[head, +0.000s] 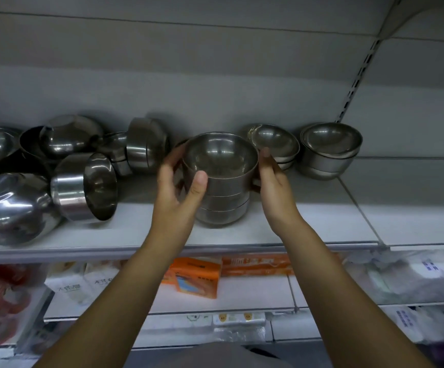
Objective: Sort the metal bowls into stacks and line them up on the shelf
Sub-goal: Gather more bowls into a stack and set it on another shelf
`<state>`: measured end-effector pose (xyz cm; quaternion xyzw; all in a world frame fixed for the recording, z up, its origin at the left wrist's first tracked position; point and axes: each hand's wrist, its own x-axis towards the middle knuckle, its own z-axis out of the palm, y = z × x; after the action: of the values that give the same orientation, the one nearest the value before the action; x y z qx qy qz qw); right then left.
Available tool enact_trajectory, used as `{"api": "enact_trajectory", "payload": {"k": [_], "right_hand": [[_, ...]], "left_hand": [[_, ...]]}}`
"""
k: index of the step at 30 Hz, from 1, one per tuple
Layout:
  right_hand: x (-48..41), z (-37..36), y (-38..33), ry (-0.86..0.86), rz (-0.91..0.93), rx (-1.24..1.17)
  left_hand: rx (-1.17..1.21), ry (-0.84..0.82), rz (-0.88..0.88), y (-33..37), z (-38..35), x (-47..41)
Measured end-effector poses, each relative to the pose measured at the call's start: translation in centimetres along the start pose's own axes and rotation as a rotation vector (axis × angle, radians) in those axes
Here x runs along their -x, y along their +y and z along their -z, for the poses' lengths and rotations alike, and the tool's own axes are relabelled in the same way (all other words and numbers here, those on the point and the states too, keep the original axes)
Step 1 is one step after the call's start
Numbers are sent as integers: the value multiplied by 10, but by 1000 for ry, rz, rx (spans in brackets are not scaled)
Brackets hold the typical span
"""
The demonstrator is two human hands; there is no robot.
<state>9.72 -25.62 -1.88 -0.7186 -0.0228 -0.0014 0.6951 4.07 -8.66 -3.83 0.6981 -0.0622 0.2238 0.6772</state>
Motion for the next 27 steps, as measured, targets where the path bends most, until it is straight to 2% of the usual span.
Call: {"api": "enact_trajectory", "payload": {"k": [3,7,21,24,27], "right_hand": [[2,-3,1,-34,-96,-21],[5,-5,1,-39,-133,-58],[10,64,4,-8,-69,-90],[7,83,7,-9,-15,1],[-6,103,8,79,130,157]], "left_hand": [[234,43,194,-5,-12,1],[312,35,320,-9,-21,-2],[321,-30,336,-13,-84,0],[314,38,326,-12,-92,1],[336,112,321,-8,-95,-3]]}}
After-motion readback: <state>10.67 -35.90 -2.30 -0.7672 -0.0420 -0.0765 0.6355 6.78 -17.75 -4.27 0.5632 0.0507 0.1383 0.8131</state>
